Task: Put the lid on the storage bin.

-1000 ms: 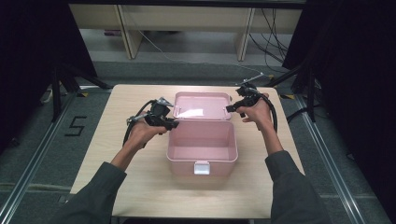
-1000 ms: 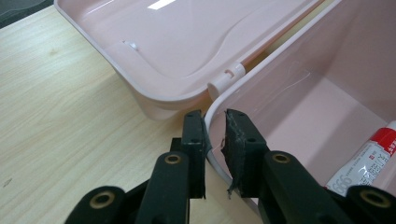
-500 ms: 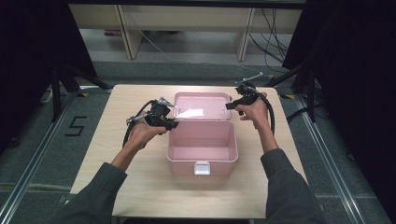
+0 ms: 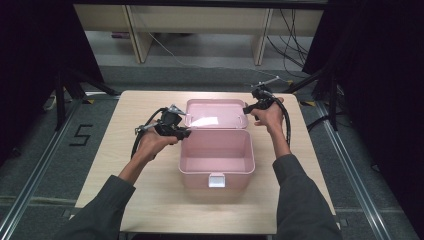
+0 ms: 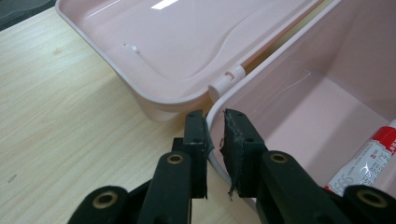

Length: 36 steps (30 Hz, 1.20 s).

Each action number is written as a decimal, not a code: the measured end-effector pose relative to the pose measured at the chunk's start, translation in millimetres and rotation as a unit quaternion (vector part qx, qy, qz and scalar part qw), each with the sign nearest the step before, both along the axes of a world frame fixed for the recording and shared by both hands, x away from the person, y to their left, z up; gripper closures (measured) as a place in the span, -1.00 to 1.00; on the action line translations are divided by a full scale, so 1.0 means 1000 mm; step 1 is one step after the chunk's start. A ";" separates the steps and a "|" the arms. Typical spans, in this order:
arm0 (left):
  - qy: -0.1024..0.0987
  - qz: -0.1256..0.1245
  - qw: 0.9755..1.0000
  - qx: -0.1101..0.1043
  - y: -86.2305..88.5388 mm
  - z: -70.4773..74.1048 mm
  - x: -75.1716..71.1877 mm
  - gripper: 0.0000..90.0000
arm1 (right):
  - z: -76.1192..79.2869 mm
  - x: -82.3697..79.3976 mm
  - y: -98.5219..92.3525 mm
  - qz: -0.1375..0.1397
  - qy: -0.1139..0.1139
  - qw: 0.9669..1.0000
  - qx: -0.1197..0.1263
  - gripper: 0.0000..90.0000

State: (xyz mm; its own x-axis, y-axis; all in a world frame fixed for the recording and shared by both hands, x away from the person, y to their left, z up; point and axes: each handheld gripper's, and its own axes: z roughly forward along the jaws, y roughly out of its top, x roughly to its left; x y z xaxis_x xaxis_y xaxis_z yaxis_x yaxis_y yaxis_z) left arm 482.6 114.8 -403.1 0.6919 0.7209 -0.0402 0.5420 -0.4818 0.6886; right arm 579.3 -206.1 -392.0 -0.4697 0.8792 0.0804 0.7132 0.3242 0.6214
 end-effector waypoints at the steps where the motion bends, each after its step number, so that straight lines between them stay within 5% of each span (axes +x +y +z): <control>1: 0.000 0.000 1.000 0.000 0.000 0.000 0.000 0.75 | 0.001 0.002 0.002 -0.003 0.003 1.000 0.007 0.45; 6: -0.002 0.000 1.000 -0.001 0.000 0.000 0.000 0.75 | 0.002 0.008 0.012 -0.019 -0.004 1.000 -0.007 0.53; 15: -0.002 0.000 1.000 -0.002 0.000 0.000 -0.001 0.76 | -0.003 0.020 0.025 -0.064 0.037 0.997 -0.023 0.57; 18: -0.004 -0.001 1.000 -0.002 0.000 0.000 0.000 0.76 | -0.005 0.021 0.022 -0.047 0.037 0.998 -0.034 0.58; 19: -0.004 0.001 1.000 -0.002 0.000 0.000 -0.001 0.76 | -0.007 0.021 0.024 -0.065 0.048 0.996 -0.029 0.58; 30: -0.006 0.000 1.000 -0.003 0.000 0.000 -0.001 0.77 | -0.011 0.022 0.029 -0.067 0.055 0.995 -0.039 0.73; 36: -0.007 0.002 1.000 -0.002 0.000 0.000 -0.001 0.77 | -0.007 0.020 0.032 -0.072 0.041 0.995 -0.052 0.76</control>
State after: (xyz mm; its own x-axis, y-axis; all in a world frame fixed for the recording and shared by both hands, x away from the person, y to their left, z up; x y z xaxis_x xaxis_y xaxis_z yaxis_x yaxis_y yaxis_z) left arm 481.7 114.8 -403.2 0.6898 0.7233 -0.0322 0.5334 -0.4776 0.6981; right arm 599.5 -174.6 -398.8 -0.3344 0.9423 0.0180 0.8037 0.2751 0.5277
